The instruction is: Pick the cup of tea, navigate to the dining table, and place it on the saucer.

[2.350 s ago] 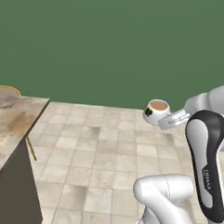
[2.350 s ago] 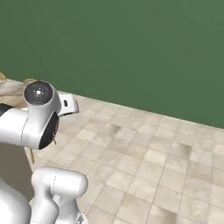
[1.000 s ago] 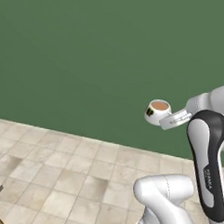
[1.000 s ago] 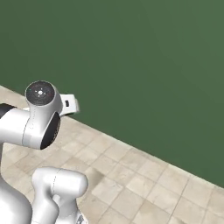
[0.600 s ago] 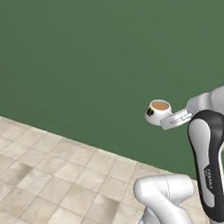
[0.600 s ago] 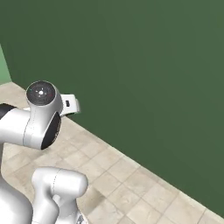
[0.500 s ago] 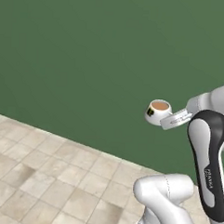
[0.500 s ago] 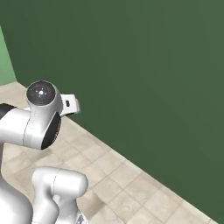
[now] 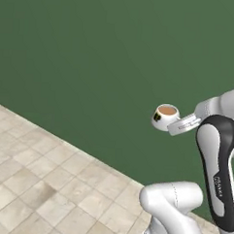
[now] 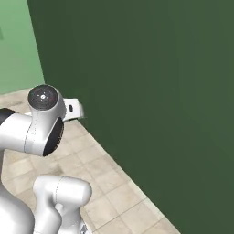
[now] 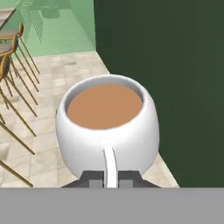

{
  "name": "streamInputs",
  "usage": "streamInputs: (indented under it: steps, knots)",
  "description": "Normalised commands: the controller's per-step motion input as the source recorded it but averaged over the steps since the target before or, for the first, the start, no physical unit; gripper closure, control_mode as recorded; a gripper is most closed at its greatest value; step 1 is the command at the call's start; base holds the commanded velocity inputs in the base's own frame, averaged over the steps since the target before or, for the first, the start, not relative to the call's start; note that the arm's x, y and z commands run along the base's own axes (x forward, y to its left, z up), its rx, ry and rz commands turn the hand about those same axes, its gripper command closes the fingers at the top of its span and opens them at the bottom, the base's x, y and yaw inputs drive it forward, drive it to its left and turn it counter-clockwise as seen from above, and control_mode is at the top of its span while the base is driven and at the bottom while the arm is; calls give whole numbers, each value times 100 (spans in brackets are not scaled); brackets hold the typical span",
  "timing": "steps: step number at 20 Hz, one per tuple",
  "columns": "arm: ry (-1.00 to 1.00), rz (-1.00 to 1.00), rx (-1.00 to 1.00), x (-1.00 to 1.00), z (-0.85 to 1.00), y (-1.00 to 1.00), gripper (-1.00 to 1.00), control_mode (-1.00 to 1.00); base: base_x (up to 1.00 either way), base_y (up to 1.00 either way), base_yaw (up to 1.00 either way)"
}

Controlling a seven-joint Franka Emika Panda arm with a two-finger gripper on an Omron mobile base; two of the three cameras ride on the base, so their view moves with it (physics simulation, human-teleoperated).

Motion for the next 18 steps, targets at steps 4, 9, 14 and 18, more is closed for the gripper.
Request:
streamInputs:
  steps: [4,9,14,18]
  knots:
    - [0,0,0,0,0,0,100,100,97,0,40]
    - [0,0,0,0,0,0,100,100,94,0,45]
    - [0,0,0,0,0,0,100,100,96,0,46]
    - [0,0,0,0,0,0,100,100,97,0,46]
